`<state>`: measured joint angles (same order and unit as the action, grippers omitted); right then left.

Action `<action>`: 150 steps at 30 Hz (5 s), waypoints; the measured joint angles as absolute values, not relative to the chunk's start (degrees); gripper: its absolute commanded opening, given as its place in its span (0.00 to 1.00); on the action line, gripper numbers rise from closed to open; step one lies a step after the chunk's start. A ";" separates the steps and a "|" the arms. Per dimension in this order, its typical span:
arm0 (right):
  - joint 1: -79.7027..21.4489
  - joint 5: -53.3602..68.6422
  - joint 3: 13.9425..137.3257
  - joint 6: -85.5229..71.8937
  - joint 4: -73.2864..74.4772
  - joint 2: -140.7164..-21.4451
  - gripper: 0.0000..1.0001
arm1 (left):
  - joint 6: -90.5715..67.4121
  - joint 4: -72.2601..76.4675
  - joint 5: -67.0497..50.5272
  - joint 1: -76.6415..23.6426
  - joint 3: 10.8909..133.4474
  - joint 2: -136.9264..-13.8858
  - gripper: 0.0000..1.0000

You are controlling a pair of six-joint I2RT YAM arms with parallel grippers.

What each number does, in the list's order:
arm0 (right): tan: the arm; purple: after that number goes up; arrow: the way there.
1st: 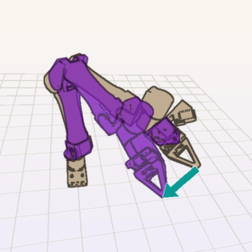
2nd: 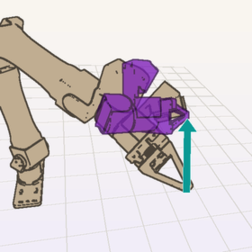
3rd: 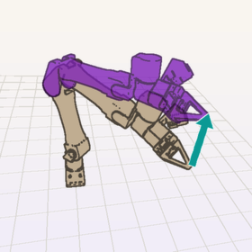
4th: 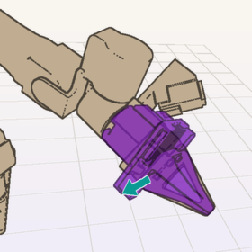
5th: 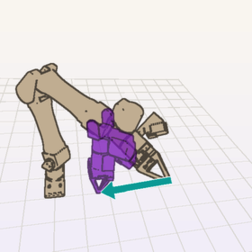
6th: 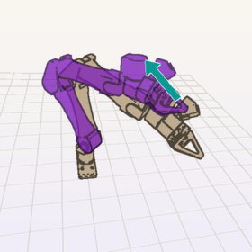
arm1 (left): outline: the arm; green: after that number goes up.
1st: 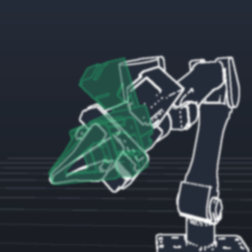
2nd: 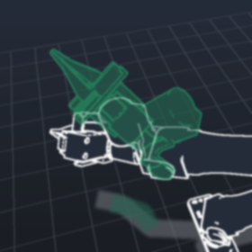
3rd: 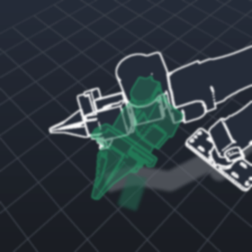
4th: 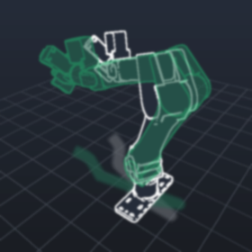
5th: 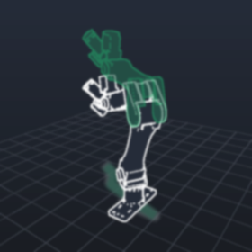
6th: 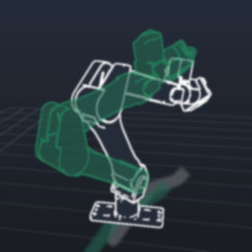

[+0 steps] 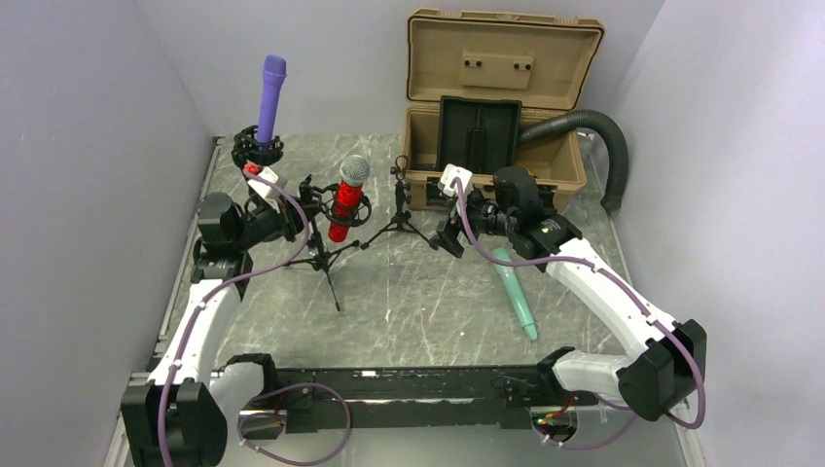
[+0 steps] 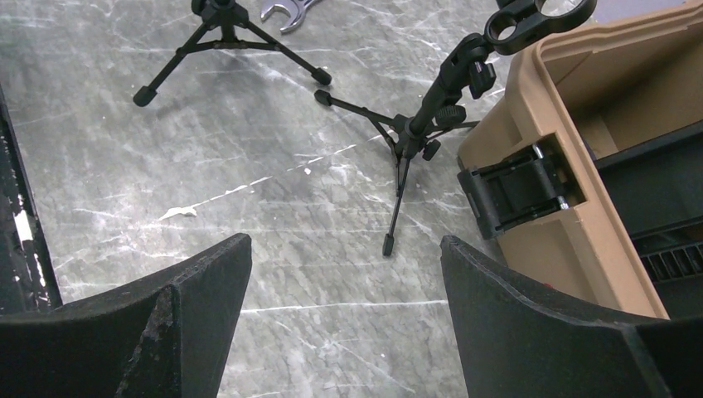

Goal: Remove the microphone from the stand

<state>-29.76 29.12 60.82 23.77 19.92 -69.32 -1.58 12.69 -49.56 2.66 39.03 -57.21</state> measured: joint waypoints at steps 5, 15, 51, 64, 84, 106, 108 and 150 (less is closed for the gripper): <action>-29.76 29.21 60.82 23.77 19.97 -69.32 0.86 | -2.28 10.92 -49.54 2.66 38.87 -54.02 0.00; -29.76 29.34 60.82 23.70 19.99 -69.08 0.87 | -2.44 6.83 -51.90 2.35 38.94 -49.76 0.00; -16.14 57.69 60.84 6.70 14.81 -58.19 0.89 | -8.97 22.87 -44.73 -23.05 41.45 -64.34 0.00; -22.02 59.40 63.07 0.30 5.78 -65.25 0.89 | -12.38 29.19 -43.66 -25.85 42.17 -70.37 0.00; -27.16 58.24 65.04 2.35 4.86 -70.17 0.56 | -13.06 30.59 -43.68 -26.85 42.57 -71.92 0.00; -26.85 56.88 65.41 2.31 5.76 -69.36 0.00 | -7.94 27.70 -40.45 -28.82 42.57 -70.96 0.00; -26.63 56.53 65.41 2.81 7.03 -68.97 0.00 | -6.66 27.14 -39.55 -29.41 42.57 -70.87 0.00; -22.74 38.81 89.54 7.53 26.46 -62.26 0.00 | -0.89 28.56 -33.95 -31.48 42.06 -71.70 0.00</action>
<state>-22.74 38.81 89.54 7.53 26.46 -62.26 -0.89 28.56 -33.95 -31.48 42.06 -71.70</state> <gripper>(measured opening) 0.450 0.103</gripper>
